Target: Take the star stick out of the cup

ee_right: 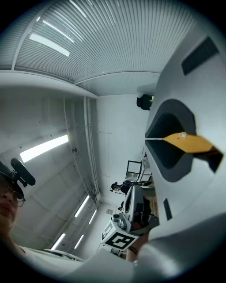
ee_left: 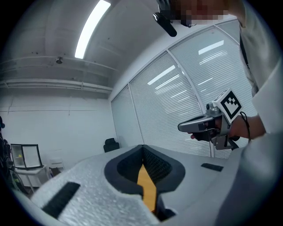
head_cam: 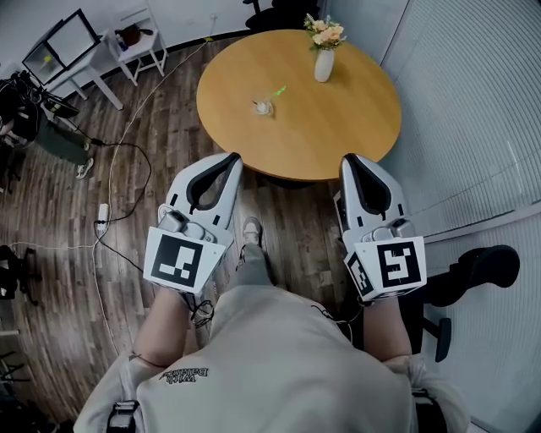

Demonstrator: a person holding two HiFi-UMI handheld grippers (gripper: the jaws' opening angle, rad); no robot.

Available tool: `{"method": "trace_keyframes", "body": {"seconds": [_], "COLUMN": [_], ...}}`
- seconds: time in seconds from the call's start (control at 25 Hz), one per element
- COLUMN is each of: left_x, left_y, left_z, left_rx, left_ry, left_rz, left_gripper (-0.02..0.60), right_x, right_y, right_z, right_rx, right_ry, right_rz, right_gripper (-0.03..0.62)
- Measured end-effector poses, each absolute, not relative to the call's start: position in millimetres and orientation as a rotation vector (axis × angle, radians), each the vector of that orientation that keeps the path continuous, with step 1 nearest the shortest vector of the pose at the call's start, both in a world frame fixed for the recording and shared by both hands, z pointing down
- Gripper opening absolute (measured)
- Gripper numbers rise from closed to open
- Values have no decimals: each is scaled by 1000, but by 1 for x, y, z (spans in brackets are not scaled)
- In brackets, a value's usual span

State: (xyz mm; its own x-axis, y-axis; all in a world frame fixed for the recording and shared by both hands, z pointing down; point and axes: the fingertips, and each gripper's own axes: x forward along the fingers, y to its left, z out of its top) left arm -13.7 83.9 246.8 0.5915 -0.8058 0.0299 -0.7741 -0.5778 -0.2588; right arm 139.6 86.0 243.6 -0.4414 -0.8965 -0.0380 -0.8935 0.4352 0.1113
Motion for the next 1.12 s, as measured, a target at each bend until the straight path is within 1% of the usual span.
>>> {"method": "trace_keyframes", "body": {"seconds": [0.32, 0.68, 1.12], "left_x": [-22, -32, -45], "left_y": [25, -55, -155], "left_z": [254, 255, 251], "left_rx": [-2610, -2639, -2698], "left_ry": [1276, 1204, 1111], "left_rz": [-213, -204, -187], "left_gripper": [20, 20, 20], "right_x": [129, 102, 84], "right_y": [34, -42, -140], "right_z": [252, 242, 233], "right_rx": [1670, 1687, 1741], "right_ry": [-2591, -2538, -2474], "right_rz": [-172, -209, -174], "right_gripper": [34, 34, 34]}}
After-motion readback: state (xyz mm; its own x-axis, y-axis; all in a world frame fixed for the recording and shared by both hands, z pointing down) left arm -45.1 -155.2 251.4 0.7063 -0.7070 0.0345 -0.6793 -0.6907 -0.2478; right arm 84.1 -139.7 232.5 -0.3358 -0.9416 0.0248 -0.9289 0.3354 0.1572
